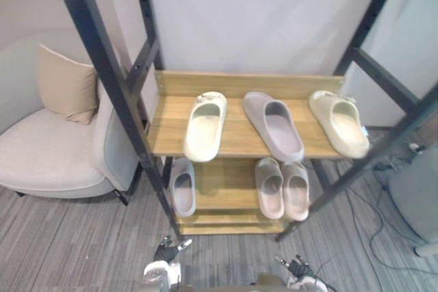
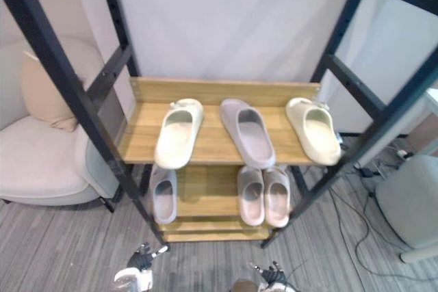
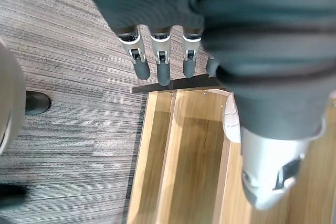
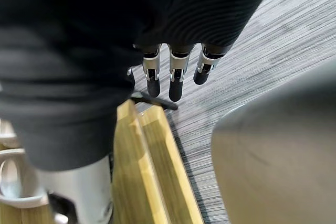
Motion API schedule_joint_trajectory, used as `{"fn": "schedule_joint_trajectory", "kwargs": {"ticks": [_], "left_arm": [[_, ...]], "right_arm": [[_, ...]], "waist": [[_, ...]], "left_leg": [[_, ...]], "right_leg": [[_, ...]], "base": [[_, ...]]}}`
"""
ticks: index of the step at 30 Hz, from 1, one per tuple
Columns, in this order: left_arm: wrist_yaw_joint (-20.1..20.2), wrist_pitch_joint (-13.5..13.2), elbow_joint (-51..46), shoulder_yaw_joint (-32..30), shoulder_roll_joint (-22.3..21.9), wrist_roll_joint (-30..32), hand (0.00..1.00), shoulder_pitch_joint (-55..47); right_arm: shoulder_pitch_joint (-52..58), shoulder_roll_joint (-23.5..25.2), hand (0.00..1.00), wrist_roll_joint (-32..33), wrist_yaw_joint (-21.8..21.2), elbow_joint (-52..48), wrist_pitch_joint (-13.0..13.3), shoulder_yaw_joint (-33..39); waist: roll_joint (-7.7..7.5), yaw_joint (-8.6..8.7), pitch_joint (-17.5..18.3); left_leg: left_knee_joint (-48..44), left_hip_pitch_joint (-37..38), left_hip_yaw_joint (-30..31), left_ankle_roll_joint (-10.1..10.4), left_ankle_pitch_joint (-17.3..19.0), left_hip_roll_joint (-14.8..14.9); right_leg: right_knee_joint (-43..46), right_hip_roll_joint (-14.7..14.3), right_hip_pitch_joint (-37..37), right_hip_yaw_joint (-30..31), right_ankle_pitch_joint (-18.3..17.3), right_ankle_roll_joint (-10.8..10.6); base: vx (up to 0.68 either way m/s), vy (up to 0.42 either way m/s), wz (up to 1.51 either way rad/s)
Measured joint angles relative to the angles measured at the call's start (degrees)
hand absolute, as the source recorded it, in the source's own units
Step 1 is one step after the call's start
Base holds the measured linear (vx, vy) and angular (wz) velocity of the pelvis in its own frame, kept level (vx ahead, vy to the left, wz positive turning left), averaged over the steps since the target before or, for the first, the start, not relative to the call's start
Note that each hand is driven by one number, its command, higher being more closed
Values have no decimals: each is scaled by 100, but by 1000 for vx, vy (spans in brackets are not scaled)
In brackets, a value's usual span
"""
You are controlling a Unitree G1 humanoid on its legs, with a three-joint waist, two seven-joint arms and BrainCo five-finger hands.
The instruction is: Organize the slippers on the shoe rack
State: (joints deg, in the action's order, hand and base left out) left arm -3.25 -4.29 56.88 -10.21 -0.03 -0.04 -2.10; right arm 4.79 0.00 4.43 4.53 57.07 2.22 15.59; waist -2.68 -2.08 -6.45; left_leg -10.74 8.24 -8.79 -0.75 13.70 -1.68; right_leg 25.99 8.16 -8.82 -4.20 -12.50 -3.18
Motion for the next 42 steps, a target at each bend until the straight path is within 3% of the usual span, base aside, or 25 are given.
{"fn": "schedule_joint_trajectory", "kwargs": {"ticks": [1, 2, 5, 7, 13, 15, 26, 39, 42], "left_arm": [[-1, 9, 66, -8, -19, 1, 0, 25], [-1, 6, 111, -18, -85, 2, 0, 33], [-5, 4, 179, -174, -272, 4, 0, -38], [-4, 6, 250, -173, -323, 4, 0, -41], [-1, 5, 380, -32, -136, 48, 0, 22], [-3, 7, 477, 111, -38, 50, 0, 34], [-13, 14, 735, 525, 351, 48, 0, 20], [-33, 5, 721, 891, 389, 98, 0, 37], [-38, -5, 672, 914, 382, 98, 0, 41]], "right_arm": [[8, -1, 0, 2, -11, 17, 1, 4], [17, -44, 0, 1, -10, 30, 3, 43], [33, -187, 0, 4, -1, 143, 2, 232], [26, -238, 0, 3, 4, 247, 4, 234], [-25, -238, 0, 3, 3, 477, 7, 276], [-23, -238, 0, 4, 3, 519, 7, 279], [-29, -235, 0, 59, 5, 570, 77, 227], [-27, -307, 0, 65, 64, 453, 240, -23], [-18, -355, 0, 57, 85, 413, 254, -137]], "waist": [[-5, 5, 35], [152, 8, 69], [440, 8, 169], [517, 14, 223], [428, 28, 230], [362, 29, 252], [216, 30, 183], [320, 158, 59], [343, 158, 19]], "left_leg": [[-18, 34, 91, 96, 70, 14], [-26, 68, 153, 100, 73, 128], [77, 265, 167, 111, 70, 329], [97, 336, 195, 169, 29, 375], [162, 380, 494, 221, -50, 340], [151, 384, 581, 133, -103, 241], [15, 405, 905, 128, -104, -50], [574, 522, 942, 137, -60, 258], [570, 572, 803, 215, -13, 321]], "right_leg": [[-275, -56, 78, -3, 225, -13], [-423, -147, 199, -29, 285, 79], [-1042, -401, 630, -70, 411, 146], [-1391, -482, 897, -74, 499, 143], [-2346, -576, 1391, -113, 921, 105], [-2467, -500, 1462, -112, 983, 56], [-2654, -255, 1615, -29, 1162, -60], [-3110, -549, 1604, 62, 1664, 15], [-3146, -626, 1603, 180, 1713, 59]], "base": [[312, -154, 11], [301, -149, -1], [209, -92, -13], [164, -60, -6], [70, -16, 3], [22, 39, 0], [-37, 38, 0], [-103, -40, -3], [-111, -55, -27]]}}
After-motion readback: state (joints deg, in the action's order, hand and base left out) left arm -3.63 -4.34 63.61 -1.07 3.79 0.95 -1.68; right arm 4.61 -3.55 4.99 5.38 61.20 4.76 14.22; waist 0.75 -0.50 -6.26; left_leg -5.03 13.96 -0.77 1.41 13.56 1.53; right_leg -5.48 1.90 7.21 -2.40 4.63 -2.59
